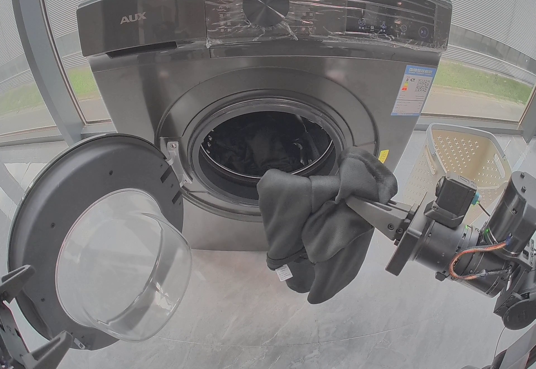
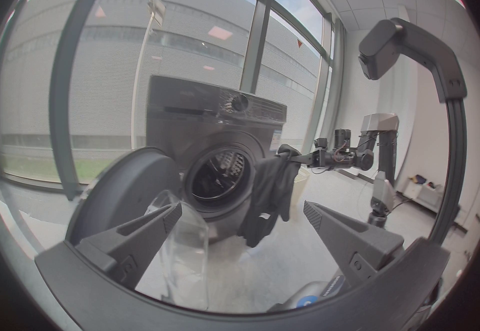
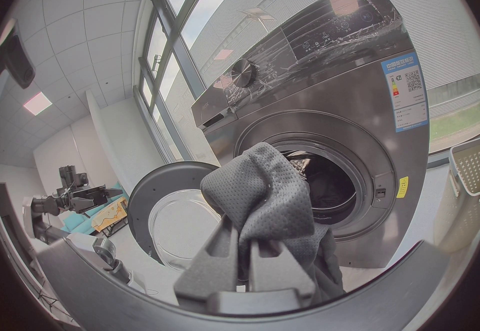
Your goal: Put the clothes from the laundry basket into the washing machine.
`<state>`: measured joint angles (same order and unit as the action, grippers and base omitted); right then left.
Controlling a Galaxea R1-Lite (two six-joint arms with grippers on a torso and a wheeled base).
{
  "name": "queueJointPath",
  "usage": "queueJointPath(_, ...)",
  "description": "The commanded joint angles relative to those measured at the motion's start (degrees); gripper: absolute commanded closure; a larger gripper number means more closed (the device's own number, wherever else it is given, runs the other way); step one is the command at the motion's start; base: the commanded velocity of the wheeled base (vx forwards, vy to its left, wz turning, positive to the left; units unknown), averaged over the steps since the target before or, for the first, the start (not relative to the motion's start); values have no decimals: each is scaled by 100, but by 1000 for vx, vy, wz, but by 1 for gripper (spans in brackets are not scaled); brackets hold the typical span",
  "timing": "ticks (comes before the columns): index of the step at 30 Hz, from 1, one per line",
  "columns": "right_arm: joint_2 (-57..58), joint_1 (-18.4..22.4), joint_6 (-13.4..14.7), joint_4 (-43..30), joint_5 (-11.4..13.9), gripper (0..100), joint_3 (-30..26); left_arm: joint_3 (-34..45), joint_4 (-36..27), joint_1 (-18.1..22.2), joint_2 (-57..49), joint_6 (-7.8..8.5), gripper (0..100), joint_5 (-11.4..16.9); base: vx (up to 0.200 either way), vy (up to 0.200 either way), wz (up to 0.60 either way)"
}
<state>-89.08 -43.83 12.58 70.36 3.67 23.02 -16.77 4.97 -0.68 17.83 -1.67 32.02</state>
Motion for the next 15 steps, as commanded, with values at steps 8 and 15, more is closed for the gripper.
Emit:
queueJointPath(8, -593, -82, 192, 4, -42, 100, 775, -652, 2008, -2076, 4413, -97, 0, -38, 0, 0, 0)
queueJointPath(15, -699, 58, 192, 12, -218, 100, 871, -643, 2816, -2595, 5564, -88, 0, -249, 0, 0, 0)
